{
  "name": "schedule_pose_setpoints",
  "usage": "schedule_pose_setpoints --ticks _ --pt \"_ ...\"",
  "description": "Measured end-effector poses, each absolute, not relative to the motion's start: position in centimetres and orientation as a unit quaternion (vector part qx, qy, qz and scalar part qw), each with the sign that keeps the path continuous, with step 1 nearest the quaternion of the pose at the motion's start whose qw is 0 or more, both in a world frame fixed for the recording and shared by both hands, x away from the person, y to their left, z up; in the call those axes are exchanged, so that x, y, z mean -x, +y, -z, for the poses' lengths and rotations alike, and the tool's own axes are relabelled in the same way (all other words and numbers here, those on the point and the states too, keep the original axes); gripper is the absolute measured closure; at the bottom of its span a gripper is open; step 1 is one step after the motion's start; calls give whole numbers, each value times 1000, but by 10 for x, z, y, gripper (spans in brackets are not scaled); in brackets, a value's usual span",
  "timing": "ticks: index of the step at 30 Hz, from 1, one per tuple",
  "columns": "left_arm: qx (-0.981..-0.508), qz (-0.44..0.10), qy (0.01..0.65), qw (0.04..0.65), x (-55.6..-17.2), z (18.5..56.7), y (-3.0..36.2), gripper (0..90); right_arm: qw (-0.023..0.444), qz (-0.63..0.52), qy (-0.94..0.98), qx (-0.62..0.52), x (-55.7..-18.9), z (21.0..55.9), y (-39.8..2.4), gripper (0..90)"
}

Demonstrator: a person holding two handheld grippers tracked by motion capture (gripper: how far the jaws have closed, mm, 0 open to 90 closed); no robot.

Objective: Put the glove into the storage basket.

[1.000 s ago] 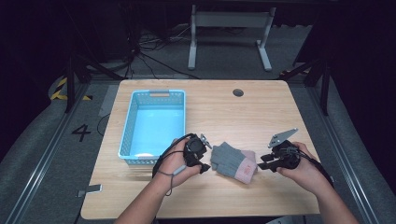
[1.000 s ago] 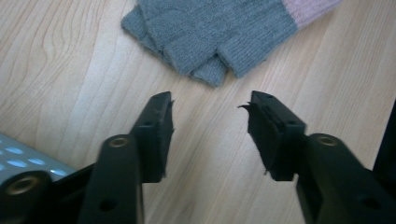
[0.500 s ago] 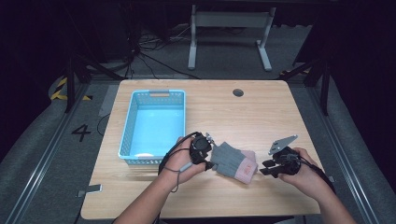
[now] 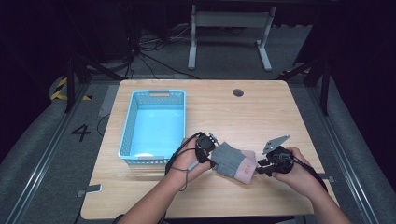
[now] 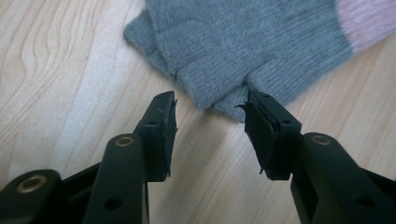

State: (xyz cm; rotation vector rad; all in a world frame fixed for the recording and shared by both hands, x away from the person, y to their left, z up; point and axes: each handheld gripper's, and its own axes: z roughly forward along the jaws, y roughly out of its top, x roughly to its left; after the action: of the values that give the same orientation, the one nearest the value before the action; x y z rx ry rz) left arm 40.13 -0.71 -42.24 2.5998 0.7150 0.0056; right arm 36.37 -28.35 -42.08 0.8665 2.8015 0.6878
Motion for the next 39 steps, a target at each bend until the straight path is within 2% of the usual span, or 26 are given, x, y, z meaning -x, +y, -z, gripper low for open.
schedule_pose_setpoints --ticks 4,8,24,29,39 --pt "-943 4 258 211 -403 428 -11 592 65 -227 929 -284 -364 422 -282 659" --pt "-945 11 253 207 -406 433 -13 603 67 -227 929 -283 -364 422 -281 660" --pt "-943 5 253 215 -407 428 -13 850 73 -235 929 -276 -362 417 -276 725" --pt "-943 4 253 217 -405 424 -12 863 77 -231 927 -284 -362 415 -274 846" --pt "-940 -4 246 238 -390 404 -4 865 112 -259 914 -292 -361 396 -279 860"
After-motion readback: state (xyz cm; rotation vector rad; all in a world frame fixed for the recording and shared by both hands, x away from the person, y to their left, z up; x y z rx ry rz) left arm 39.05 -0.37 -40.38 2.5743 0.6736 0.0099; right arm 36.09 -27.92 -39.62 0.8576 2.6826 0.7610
